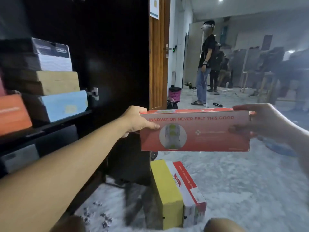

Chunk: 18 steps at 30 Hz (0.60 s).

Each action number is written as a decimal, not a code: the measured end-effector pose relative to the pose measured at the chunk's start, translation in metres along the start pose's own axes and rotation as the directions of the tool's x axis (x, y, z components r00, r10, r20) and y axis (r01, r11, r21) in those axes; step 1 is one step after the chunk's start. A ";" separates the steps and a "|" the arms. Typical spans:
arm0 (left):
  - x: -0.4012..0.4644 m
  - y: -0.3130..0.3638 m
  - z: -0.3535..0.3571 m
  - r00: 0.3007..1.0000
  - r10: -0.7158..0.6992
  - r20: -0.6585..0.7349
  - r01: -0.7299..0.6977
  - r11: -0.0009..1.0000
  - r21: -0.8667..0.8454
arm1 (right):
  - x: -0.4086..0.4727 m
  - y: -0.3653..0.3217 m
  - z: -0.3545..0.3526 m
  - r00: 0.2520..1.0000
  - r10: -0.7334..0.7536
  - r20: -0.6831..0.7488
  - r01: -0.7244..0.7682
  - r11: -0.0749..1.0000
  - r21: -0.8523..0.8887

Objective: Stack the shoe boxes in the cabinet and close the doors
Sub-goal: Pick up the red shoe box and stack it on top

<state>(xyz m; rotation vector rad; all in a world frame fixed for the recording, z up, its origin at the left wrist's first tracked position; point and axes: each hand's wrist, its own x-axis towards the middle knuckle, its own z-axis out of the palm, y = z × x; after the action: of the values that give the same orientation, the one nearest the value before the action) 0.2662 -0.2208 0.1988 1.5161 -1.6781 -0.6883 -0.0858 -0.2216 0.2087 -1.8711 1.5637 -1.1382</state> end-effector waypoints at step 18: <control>-0.128 -0.003 -0.193 0.805 -0.339 -0.487 0.346 0.935 -0.080 | 0.023 -0.182 0.148 0.875 -0.414 0.250 0.402 0.910 0.100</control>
<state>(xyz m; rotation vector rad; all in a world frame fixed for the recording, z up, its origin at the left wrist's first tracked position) 0.4265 -0.0771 0.2832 1.8420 -1.0318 -0.4123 0.1416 -0.2208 0.2730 -2.2830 1.0121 -1.0182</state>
